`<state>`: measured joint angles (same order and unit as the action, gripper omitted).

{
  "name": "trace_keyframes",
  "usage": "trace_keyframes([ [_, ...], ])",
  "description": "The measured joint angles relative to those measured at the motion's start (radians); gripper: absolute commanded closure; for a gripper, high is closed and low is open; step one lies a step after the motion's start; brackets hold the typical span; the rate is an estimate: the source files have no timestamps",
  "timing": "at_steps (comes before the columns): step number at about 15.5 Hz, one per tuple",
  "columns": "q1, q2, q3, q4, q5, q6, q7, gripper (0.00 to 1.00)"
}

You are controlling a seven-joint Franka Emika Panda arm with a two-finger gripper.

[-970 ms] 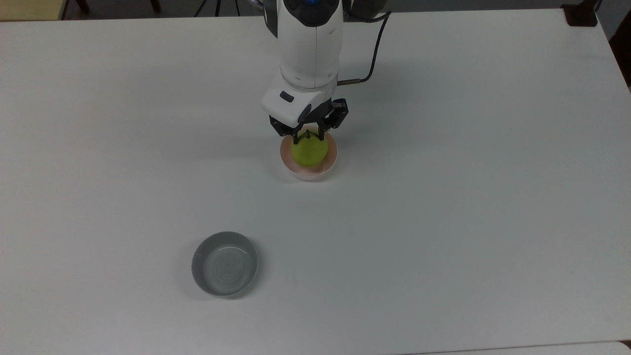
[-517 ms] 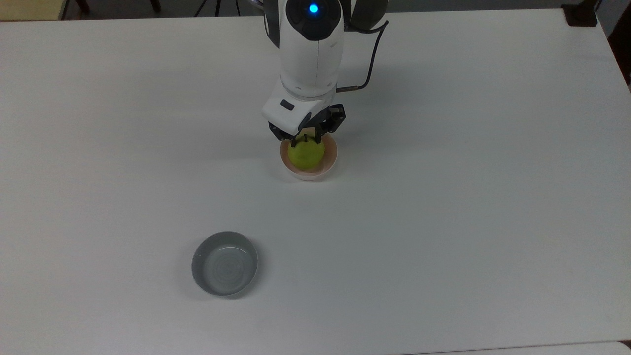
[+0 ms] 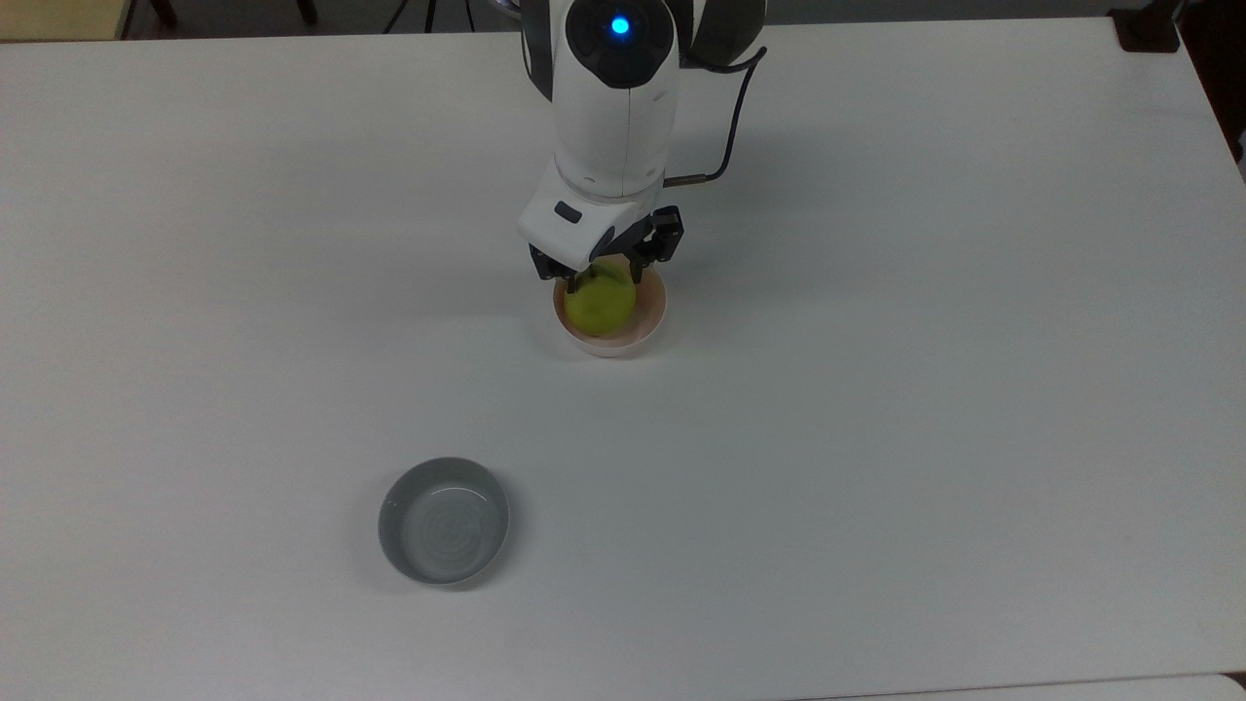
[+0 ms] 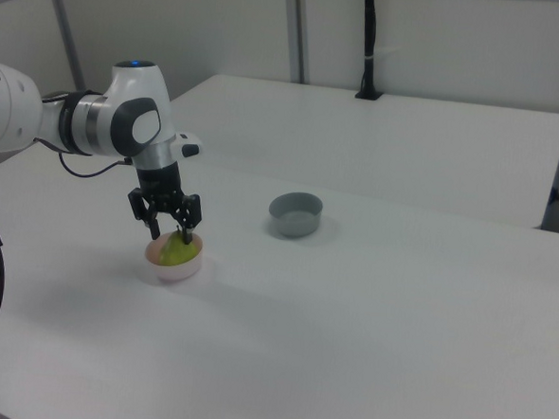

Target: Place the pear in the bowl

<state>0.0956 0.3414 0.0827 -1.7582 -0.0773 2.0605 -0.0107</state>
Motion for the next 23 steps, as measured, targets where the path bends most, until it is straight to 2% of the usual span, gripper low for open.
trace_keyframes([
  [5,0.02,-0.02,0.001,0.009,0.0,-0.009,0.0,0.0],
  [11,0.012,-0.098,-0.009,0.142,0.0,-0.241,0.0,0.0],
  [17,0.007,-0.237,-0.075,0.175,-0.001,-0.404,0.002,0.0],
  [23,-0.045,-0.286,-0.082,0.197,0.01,-0.456,0.002,0.0],
])
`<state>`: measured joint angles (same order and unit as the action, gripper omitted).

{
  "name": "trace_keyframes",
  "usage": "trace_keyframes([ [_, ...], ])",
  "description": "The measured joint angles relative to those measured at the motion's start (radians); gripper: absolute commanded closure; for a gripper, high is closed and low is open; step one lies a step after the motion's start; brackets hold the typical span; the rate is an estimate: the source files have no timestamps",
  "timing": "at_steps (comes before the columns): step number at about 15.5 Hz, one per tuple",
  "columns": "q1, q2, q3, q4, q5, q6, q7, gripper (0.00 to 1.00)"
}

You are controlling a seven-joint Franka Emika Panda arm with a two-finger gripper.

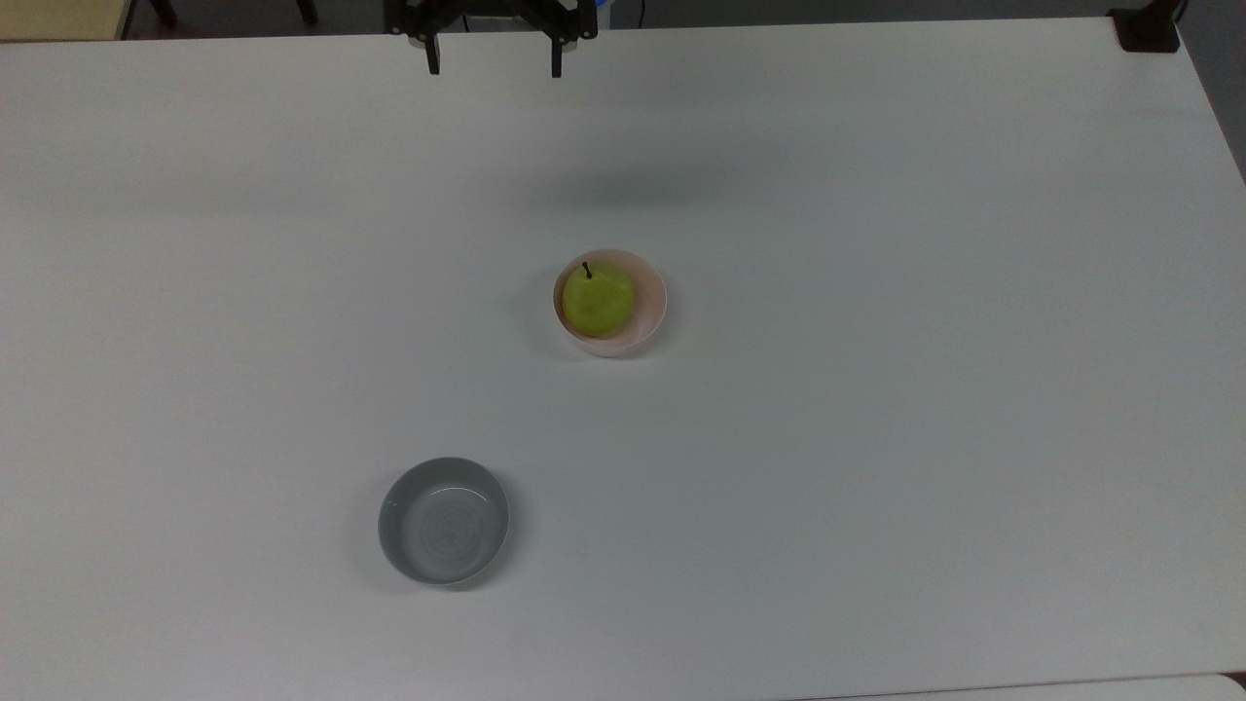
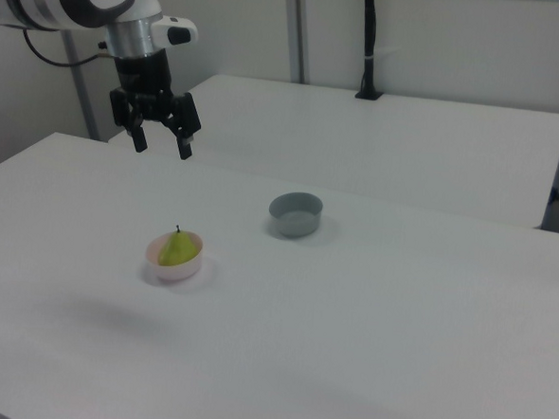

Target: Place the pear in the bowl

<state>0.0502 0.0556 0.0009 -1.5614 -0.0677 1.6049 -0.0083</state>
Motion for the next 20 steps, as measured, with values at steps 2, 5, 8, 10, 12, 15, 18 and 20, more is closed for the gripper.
trace_keyframes([
  [2,-0.009,-0.005,0.0,0.001,0.028,-0.001,0.0,0.0],
  [5,-0.01,-0.011,0.0,0.001,0.039,-0.002,0.0,0.0],
  [8,-0.01,-0.011,0.0,0.001,0.039,-0.002,0.0,0.0],
  [10,-0.01,-0.011,0.0,0.001,0.039,-0.002,0.0,0.0],
  [12,-0.01,-0.011,0.0,0.001,0.039,-0.002,0.0,0.0],
  [15,-0.01,-0.01,0.0,0.001,0.039,-0.002,0.0,0.0],
  [18,-0.01,-0.01,0.0,0.001,0.039,-0.002,0.0,0.0],
  [20,-0.01,-0.01,0.0,0.001,0.039,-0.002,0.0,0.0],
])
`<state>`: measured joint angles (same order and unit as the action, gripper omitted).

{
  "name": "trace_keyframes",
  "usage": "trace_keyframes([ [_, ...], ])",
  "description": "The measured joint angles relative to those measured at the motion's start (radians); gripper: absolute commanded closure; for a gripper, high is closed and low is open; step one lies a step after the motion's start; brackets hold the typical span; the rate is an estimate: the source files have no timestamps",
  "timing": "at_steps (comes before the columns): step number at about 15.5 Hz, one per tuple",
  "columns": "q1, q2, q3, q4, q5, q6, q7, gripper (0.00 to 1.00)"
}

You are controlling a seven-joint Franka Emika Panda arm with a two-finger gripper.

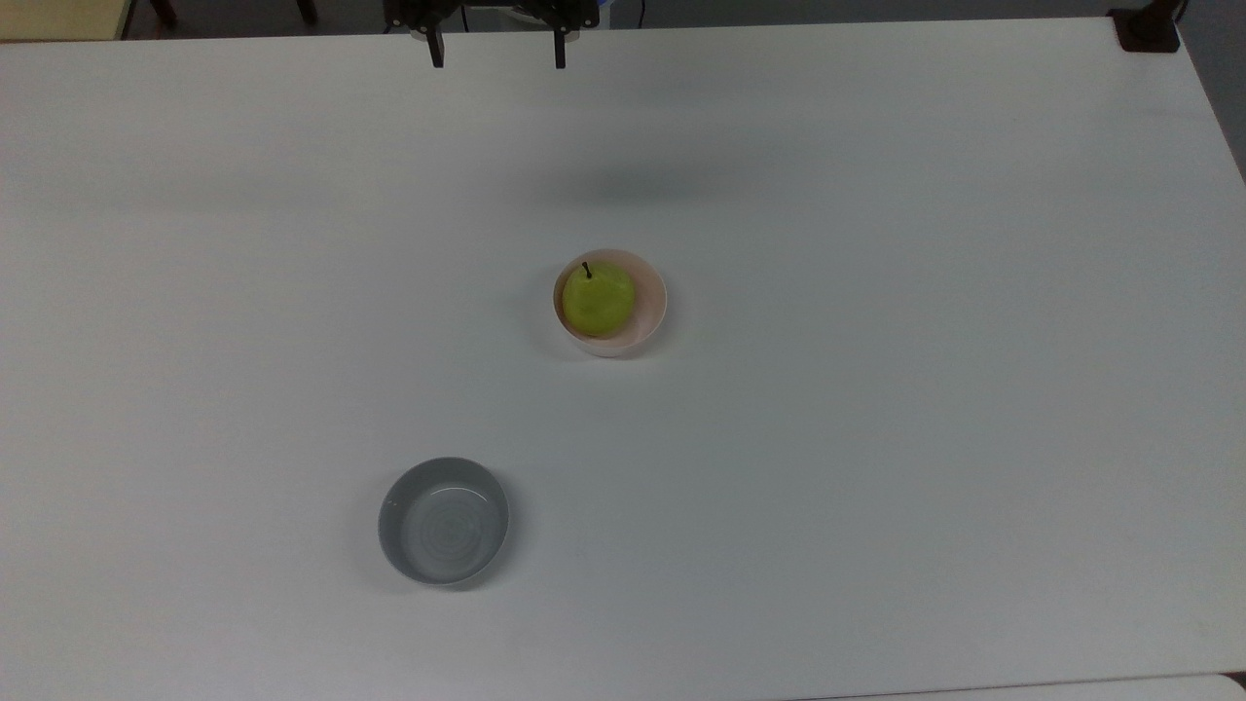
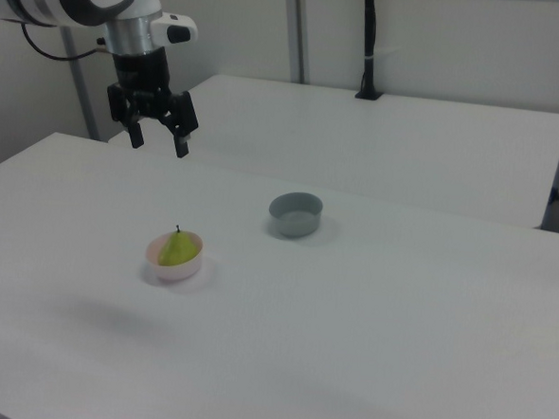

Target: Place the pear in the bowl

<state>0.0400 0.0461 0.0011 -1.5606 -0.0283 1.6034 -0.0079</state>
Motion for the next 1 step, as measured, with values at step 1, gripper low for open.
trace_keyframes([
  [1,0.0,0.0,0.0,0.0,0.0,0.0,0.0,0.0],
])
